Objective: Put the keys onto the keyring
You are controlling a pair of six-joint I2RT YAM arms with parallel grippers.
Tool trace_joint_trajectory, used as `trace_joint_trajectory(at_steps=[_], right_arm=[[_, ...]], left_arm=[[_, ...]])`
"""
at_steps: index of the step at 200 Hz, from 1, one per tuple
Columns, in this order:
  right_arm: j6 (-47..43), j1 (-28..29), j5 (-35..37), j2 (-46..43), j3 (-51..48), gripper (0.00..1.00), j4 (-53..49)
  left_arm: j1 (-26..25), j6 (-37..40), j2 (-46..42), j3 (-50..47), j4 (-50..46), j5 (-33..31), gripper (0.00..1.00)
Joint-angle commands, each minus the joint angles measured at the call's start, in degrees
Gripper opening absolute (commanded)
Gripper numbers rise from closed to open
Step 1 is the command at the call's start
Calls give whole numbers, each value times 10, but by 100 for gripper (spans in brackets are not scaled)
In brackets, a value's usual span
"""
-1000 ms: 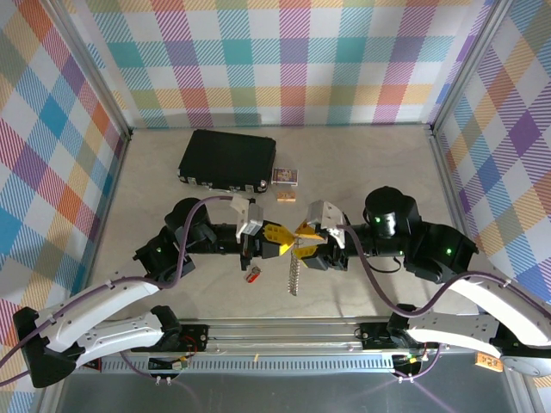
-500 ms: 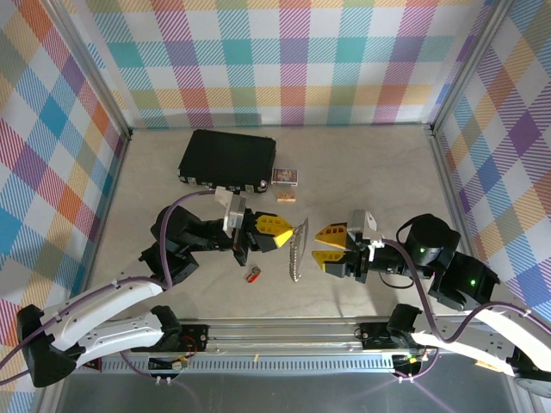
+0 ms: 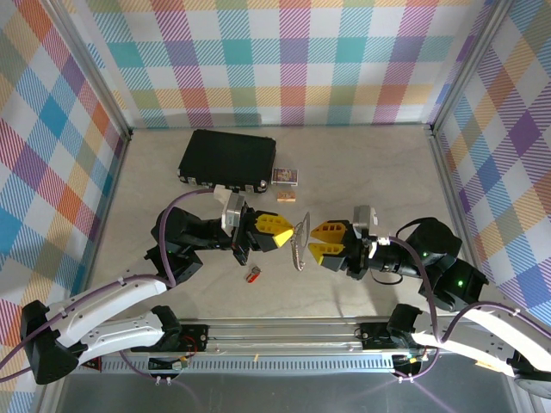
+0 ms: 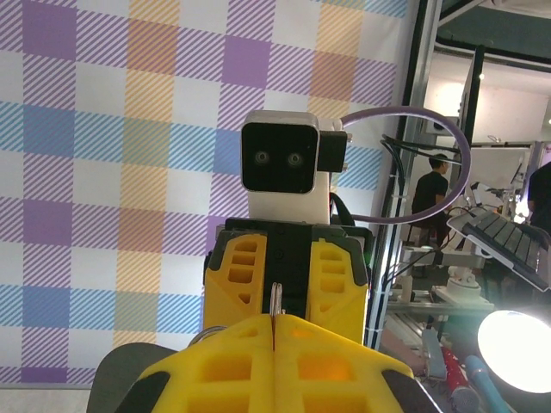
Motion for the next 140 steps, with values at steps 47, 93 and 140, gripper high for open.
trace_joint_trajectory(at_steps=[47,93,140], right_arm=[[34,4,-26,16,-12,23,76],[43,4,-25,28,-15,19,87],[41,4,-12,40,-9,6,80]], left_arm=[[-2,11,-2,-7,23,4,0],[-2,20,1,-7,15,4,0],[-2,24,3,-8,10,4,0]])
